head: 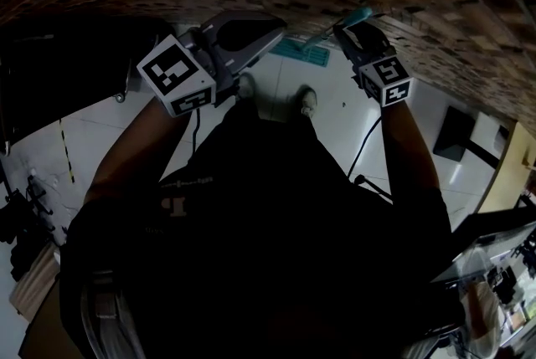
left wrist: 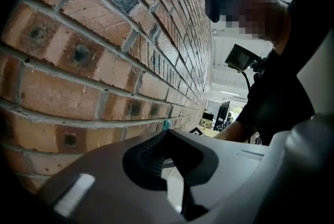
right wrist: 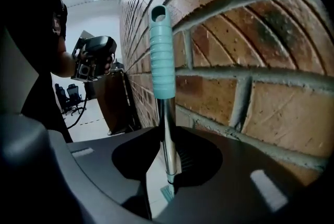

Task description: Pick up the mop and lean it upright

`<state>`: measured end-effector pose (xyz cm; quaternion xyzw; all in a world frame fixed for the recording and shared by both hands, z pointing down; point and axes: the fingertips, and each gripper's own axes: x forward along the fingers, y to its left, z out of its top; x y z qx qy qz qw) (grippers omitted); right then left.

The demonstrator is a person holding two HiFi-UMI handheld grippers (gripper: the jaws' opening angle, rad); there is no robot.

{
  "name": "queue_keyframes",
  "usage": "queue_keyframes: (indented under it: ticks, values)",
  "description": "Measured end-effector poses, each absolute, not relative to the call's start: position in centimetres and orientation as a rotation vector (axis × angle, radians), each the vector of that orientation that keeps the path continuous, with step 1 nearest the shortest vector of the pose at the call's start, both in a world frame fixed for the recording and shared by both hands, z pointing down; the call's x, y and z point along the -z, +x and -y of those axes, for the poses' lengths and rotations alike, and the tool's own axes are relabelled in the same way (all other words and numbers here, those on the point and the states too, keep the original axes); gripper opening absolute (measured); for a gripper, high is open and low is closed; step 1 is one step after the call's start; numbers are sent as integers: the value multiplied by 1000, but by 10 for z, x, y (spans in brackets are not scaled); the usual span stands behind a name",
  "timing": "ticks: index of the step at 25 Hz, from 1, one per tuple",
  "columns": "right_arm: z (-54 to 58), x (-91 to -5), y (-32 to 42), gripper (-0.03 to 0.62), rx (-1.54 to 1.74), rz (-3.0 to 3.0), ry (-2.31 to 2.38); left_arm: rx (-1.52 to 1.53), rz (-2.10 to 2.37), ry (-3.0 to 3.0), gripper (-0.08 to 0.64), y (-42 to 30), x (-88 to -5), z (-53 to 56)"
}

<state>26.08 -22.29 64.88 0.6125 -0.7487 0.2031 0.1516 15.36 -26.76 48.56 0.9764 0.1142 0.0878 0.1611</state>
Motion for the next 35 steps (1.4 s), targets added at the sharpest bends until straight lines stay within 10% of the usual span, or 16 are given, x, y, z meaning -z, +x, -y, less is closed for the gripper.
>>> queue_keyframes:
  ticks: [35]
  values:
    - [185,-609,275,172,-591,2062,1966,-201,-342,2775,-5,154,-478,259]
